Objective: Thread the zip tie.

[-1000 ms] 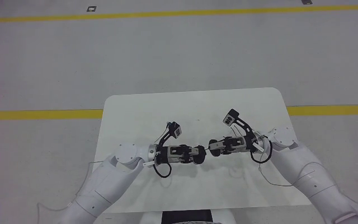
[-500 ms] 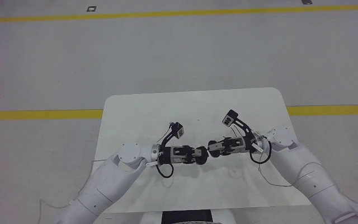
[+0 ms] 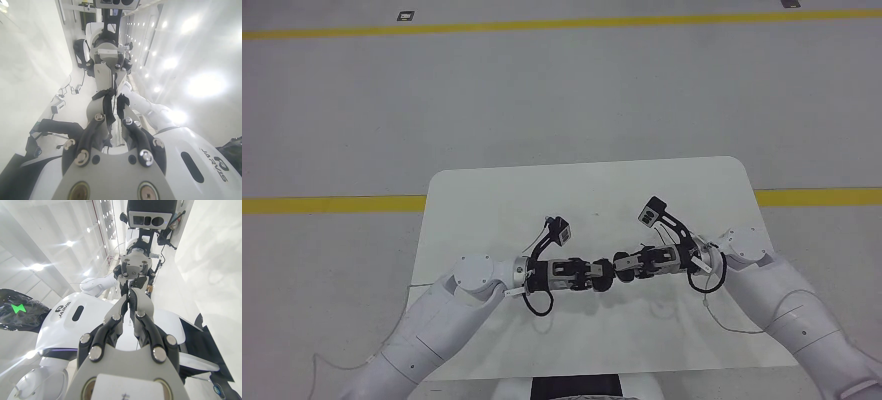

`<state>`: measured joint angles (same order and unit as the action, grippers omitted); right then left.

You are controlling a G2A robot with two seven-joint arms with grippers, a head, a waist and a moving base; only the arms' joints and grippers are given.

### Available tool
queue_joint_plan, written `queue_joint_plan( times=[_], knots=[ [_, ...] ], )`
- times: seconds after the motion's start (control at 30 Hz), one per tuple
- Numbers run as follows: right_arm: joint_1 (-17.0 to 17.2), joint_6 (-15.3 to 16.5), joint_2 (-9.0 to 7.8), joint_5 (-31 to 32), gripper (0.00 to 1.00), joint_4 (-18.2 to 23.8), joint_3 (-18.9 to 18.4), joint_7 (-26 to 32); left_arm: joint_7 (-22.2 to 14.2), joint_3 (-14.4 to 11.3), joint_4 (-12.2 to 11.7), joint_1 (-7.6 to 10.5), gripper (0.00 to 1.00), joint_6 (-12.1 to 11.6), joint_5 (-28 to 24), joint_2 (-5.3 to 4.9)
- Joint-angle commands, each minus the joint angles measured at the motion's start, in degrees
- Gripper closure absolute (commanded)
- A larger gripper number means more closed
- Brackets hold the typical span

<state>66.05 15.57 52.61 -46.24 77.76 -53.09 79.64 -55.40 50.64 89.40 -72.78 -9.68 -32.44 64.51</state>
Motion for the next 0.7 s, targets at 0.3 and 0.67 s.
queue_joint_plan(
  times=[0.3,0.67],
  knots=[
    [-0.1,0.01,0.04,0.05,1.0,-0.09,0.11,0.0,1.11,0.27,-0.21,0.02,0.91,-0.8,-0.36,-0.26],
    [-0.25,-0.02,0.04,-0.01,1.0,-0.06,0.42,0.0,1.34,-0.04,-0.4,0.21,0.91,-0.64,-0.5,-0.42]
  ],
)
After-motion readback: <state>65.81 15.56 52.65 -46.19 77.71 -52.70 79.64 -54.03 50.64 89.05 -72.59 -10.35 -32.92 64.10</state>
